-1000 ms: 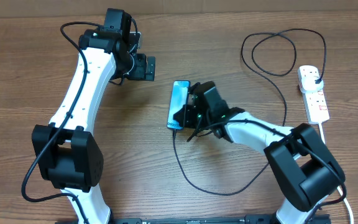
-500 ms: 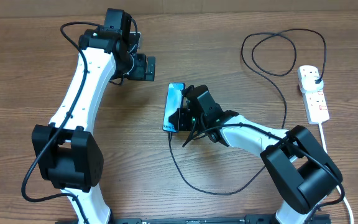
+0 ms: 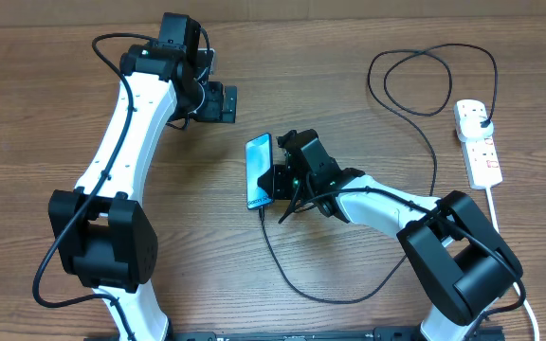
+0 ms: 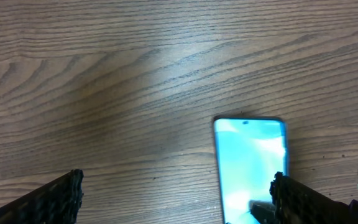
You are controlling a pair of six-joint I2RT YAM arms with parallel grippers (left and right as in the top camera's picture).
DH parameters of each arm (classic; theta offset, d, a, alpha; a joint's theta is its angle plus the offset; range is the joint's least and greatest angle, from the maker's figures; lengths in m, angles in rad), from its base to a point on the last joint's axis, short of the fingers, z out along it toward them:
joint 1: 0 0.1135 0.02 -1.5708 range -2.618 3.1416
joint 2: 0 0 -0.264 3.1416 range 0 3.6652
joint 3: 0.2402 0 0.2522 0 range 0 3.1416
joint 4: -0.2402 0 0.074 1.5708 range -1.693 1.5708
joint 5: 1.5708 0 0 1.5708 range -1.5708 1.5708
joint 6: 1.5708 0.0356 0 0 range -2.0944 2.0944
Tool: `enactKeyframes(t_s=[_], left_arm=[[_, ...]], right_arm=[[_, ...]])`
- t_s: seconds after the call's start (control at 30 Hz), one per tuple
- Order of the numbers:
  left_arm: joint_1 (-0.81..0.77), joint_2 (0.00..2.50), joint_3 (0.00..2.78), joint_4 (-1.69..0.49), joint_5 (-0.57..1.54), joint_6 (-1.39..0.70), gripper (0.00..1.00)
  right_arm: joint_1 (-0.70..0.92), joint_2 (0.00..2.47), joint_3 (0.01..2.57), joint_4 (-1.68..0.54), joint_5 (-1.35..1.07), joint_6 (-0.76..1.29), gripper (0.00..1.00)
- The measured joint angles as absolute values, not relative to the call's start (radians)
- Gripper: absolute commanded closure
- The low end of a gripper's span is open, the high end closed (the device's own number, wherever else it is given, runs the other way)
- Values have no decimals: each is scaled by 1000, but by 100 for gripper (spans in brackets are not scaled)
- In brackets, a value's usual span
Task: Plug charger to phone and switch on socket
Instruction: 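Lower the phone onto the table with the right gripper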
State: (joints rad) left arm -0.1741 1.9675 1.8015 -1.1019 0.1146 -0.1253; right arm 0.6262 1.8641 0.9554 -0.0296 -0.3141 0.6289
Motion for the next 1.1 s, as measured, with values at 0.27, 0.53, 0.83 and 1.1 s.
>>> enactKeyframes(t_s=[0.27, 0.53, 0.83, 1.1], left_arm=[[-174, 1967, 1802, -1102, 115, -125, 0], [-174, 1967, 1802, -1102, 115, -125, 0], [-174, 1967, 1802, -1102, 115, -125, 0], [-174, 1967, 1802, -1102, 115, -125, 0]], right_arm=[[617, 1864, 955, -30, -314, 628, 80], [614, 1864, 955, -32, -314, 628, 75], [614, 1864, 955, -37, -314, 628, 71], [614, 1864, 955, -38, -314, 628, 67]])
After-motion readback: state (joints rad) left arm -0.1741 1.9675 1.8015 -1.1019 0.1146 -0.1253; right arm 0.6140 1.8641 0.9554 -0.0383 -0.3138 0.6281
